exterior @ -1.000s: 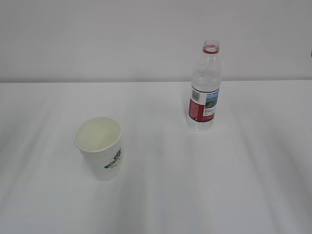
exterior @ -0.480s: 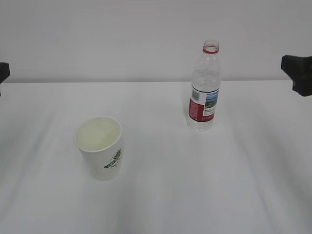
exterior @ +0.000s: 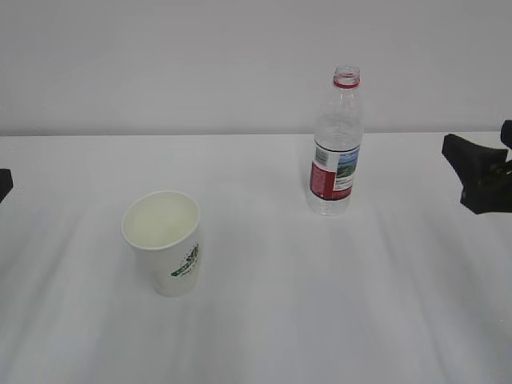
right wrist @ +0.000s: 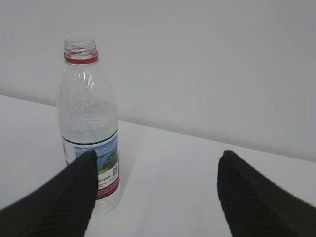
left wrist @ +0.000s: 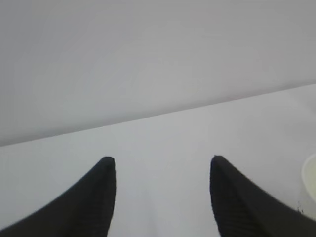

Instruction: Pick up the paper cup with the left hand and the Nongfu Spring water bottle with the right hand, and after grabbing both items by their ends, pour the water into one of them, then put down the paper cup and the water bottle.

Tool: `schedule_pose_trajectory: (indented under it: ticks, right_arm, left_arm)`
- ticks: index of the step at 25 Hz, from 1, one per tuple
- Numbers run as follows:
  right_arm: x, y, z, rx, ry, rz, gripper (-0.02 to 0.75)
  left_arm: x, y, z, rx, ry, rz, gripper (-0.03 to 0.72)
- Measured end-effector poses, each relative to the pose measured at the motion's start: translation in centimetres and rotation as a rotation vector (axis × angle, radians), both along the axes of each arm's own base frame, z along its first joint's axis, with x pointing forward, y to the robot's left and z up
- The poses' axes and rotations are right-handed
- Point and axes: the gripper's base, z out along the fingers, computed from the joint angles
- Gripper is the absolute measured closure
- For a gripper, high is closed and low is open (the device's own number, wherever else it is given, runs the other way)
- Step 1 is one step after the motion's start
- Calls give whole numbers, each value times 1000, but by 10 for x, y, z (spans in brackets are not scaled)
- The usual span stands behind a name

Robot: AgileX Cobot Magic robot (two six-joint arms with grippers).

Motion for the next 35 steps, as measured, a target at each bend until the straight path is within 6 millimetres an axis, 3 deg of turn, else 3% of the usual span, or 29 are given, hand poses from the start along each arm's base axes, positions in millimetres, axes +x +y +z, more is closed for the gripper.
schedule_pose_trajectory:
  ticks: [9, 16, 27, 35]
  right_arm:
    - [-29, -1, -44, 37, 31, 20, 169]
    - [-46, -2, -72, 45, 139, 30, 169]
    - [-51, 5, -75, 26, 155, 118, 169]
    - [-51, 5, -75, 25, 155, 122, 169]
  left_arm:
    - [-34, 4, -29, -75, 42, 7, 244]
    - [-40, -8, -31, -65, 60, -132, 244]
    - [-53, -29, -36, 1, 103, -415, 244]
    - [-54, -33, -45, 21, 156, -473, 232]
